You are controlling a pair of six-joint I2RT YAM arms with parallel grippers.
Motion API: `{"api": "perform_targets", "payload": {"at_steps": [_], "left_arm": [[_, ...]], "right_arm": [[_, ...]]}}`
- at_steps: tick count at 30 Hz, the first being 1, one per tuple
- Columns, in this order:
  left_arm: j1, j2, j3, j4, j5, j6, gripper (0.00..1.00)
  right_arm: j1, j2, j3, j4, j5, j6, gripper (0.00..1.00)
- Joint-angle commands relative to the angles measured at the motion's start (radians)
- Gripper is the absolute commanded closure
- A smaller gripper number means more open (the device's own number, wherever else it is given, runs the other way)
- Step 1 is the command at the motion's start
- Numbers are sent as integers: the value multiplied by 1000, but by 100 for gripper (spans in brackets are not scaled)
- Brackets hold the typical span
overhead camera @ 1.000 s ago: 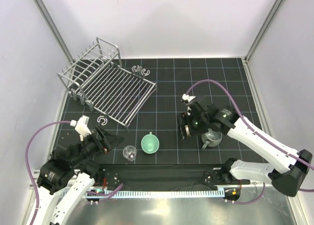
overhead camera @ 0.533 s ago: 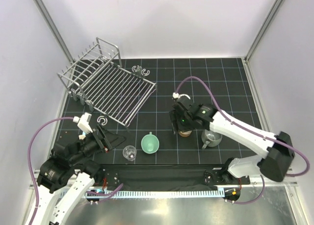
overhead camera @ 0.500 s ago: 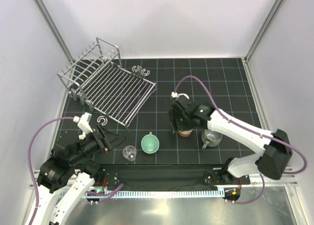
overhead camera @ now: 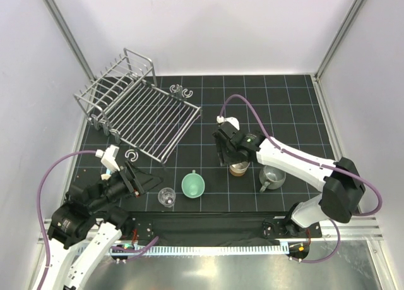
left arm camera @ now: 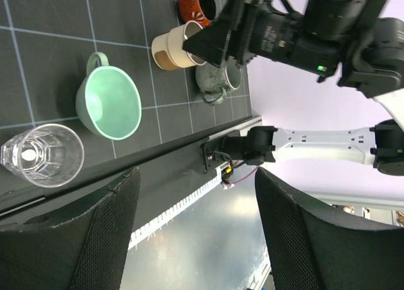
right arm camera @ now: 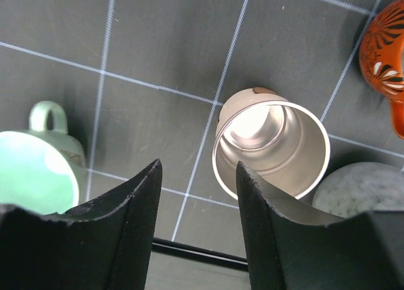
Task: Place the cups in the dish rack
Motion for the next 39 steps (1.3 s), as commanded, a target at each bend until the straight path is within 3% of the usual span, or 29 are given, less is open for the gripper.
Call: {"api": "perform_targets", "payload": {"at_steps": [1, 16, 23, 25, 30, 35, 36, 39], "left_arm": [[-2, 28, 30, 48, 48, -3, 29], [-2, 42, 39, 53, 68, -12, 29], [-2, 61, 53, 66, 81, -17, 28], [-2, 67, 48, 86, 91, -26, 27], [-2, 70, 30, 249, 117, -95, 16], [-2, 61, -42, 485, 98, -177, 4], [-3, 59, -62, 596, 88, -202, 0], [-2, 50, -124, 762, 36, -192, 0]], "right_arm": [[-6, 31, -21, 67, 28, 13, 49], [-66, 60, -107, 173, -10, 19, 64], [-109, -13, -146, 211, -39, 13, 95], [-109, -51, -135, 217, -57, 19, 96], [-109, -297, -104, 303, -218, 63, 96], [-111, -492, -141, 590, -468, 256, 96], [-111, -527, -153, 627, -485, 287, 96], [-111, -568, -199, 833, -547, 428, 96]]}}
